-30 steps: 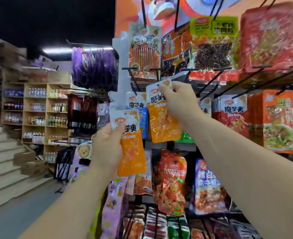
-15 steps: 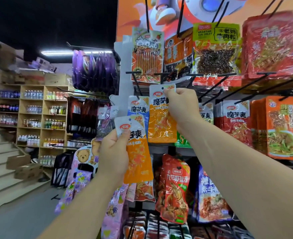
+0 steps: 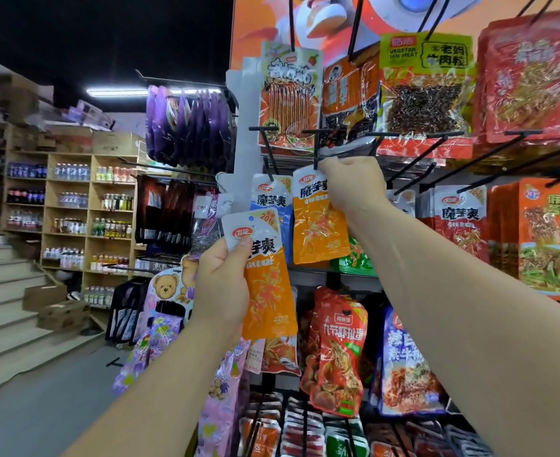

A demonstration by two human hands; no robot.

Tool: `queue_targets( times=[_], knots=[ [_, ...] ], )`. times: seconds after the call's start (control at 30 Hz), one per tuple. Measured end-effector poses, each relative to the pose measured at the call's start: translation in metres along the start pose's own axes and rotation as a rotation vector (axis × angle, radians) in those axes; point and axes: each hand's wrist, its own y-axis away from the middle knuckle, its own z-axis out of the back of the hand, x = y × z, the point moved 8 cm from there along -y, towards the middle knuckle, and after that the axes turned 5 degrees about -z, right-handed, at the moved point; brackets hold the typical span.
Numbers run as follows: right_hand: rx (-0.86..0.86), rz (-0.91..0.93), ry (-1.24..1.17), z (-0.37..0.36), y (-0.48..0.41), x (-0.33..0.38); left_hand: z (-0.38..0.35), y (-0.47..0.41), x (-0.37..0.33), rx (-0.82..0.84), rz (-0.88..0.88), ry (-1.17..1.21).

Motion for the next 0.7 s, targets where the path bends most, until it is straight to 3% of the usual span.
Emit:
queue_targets(
  times=[0.1, 0.2, 0.37, 0.5, 0.57, 0.7],
  knots=[
    [0.029, -0.062, 0.087, -0.004, -0.002, -0.016, 0.001, 0.0, 0.002, -0.005, 0.017, 0.004],
    [0.053, 0.009, 0.279, -0.003, -0.002, -0.027, 0.0, 0.0, 0.002, -0.004, 0.028, 0.008],
    [-0.042, 0.49, 0.521, 0.006, 0.031, -0.008, 0.0, 0.001, 0.003, -0.012, 0.029, 0.021],
    [-0.089, 0.86, 1.062, -0.014, 0.055, -0.011, -0.001, 0.002, 0.001, -0.015, 0.027, 0.024],
    [-0.008, 0.872, 1.259, -0.023, 0.054, -0.019, -0.001, 0.002, 0.0, -0.013, 0.034, 0.021],
    [0.101, 0.81, 1.432, -0.026, 0.041, -0.034, 0.0, 0.003, 0.0, -0.019, 0.038, 0.019]
  ],
)
